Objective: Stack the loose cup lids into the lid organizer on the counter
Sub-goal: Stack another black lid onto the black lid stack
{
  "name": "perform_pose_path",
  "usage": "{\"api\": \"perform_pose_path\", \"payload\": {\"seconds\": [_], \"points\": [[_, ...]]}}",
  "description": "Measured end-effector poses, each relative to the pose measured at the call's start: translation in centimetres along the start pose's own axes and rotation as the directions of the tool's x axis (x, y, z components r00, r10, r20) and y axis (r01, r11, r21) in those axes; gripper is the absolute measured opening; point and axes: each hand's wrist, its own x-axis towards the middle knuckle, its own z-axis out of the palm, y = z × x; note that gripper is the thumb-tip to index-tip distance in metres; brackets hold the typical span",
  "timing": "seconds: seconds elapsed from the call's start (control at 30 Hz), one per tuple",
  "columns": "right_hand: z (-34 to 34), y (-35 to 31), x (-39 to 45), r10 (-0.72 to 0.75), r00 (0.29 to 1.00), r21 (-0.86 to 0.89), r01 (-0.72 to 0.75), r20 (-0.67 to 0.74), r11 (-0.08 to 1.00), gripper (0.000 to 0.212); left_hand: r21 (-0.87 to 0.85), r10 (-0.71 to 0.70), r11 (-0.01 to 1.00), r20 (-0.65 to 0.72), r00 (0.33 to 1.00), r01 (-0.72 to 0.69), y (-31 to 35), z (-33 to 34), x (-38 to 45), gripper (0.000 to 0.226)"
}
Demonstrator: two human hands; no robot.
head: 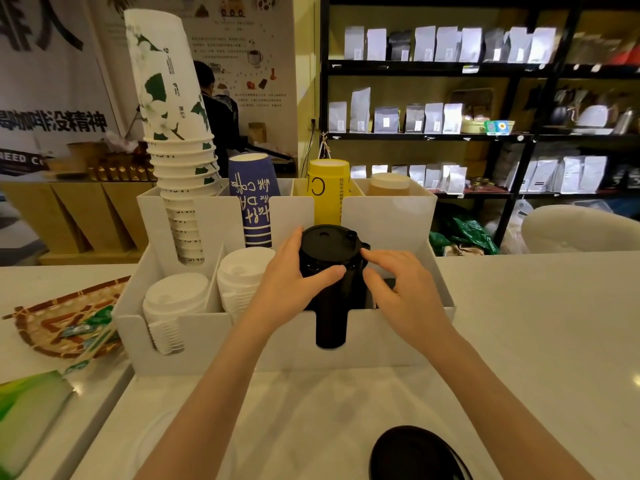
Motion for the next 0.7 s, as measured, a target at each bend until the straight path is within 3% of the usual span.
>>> {"api": "perform_pose_path", "payload": {"seconds": [0.1, 0.17, 0.37, 0.53, 0.7], "points": [[-1.5, -0.3, -0.6, 0.103, 0.973, 0.224, -0.149, 0.206, 0.963, 0.042, -0.026, -0.033, 0.999, 0.002, 0.999, 0.033, -0.1, 0.0, 0.0, 0.085], [-2.5, -0.3, -1.8, 0.119, 0.965, 0.278, -0.183, 0.233, 0.943, 0.047, 0.040, -0.016, 0.999, -0.018, 1.000, 0.016, -0.2, 0.1, 0.0, 0.081], [-5.1, 1.0, -8.0, 0.083, 0.985, 0.230, -0.117, 0.154, 0.966, 0.045, 0.331, 0.112, 0.942, -0.150, 0.982, -0.057, 0.4, 1.9, -1.5, 0.065], [-5.4, 3.8, -13.4, 0.160, 0.950, 0.089, -0.190, 0.268, 0.978, 0.050, 0.521, 0.218, 0.848, -0.176, 0.960, -0.097, 1.1, 3.4, -3.1, 0.061], [-5.4, 5.4, -16.0, 0.243, 0.888, -0.038, -0.248, 0.391, 0.968, 0.049, 0.336, 0.351, 0.886, -0.035, 0.936, -0.320, 1.7, 5.1, -7.1, 0.055]]}}
